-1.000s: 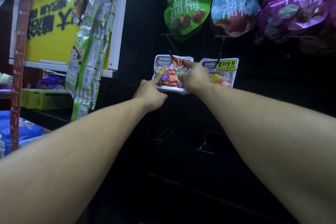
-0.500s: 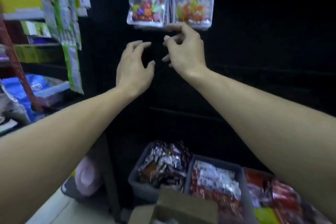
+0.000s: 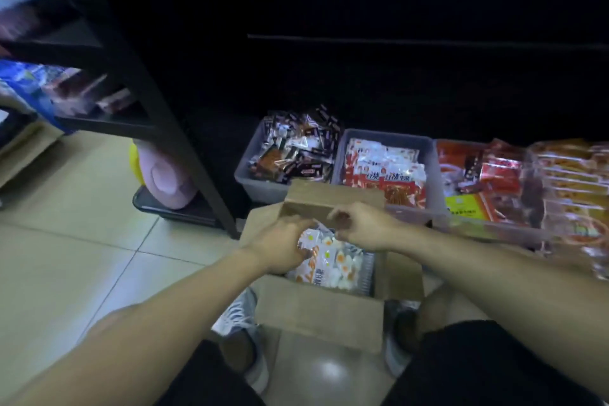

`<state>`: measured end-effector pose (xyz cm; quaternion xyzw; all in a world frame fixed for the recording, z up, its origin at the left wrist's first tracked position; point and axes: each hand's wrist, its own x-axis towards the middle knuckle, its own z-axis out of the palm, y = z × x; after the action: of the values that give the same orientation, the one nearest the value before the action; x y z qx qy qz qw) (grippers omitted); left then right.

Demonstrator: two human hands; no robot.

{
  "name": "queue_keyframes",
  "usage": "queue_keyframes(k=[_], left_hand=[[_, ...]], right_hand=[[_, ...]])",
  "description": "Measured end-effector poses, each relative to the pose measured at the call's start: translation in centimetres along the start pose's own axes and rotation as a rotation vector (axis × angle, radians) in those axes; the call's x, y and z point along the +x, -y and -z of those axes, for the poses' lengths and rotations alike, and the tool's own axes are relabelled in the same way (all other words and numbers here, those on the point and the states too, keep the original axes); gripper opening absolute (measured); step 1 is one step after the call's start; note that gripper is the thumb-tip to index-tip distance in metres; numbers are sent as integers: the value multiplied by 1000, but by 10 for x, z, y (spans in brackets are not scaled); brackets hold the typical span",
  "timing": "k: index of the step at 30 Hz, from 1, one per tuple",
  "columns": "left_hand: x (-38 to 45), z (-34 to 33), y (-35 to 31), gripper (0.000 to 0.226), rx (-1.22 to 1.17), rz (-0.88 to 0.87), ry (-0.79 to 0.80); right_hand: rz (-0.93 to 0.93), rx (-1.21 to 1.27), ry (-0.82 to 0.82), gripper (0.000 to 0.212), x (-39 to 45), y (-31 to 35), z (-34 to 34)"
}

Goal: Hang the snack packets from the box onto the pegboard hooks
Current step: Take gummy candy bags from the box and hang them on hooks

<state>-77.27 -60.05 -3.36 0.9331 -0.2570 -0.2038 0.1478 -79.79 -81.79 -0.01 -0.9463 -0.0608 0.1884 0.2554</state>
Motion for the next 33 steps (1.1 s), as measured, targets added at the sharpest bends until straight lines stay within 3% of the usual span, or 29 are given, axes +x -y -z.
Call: queue_keyframes(k=[6,9,13,22,27,30,33], left_hand=[[13,-47,25,65,203,120,175],[20,-58,18,52,251,174,309],[21,-69,21,43,234,196,342],[13,-54,21,65,201,168,324],[15,-43,28,45,112,153,268],[18,-30,28,36,75,135,254],[20,-19,31,37,32,136,267]], right_hand=[[-93,-150,234,80,37,-26,-56],[-89,-192,283,99,57,-34,-70],[-176,-175,323,121,79,-46,-80],[-196,-199,318,125,108,-53,-100],[-123,-246,471,92,104,-36,-104],[-132,-217,496,92,96,-40,-111],[-123,-215,512,106,88,-42,-117]])
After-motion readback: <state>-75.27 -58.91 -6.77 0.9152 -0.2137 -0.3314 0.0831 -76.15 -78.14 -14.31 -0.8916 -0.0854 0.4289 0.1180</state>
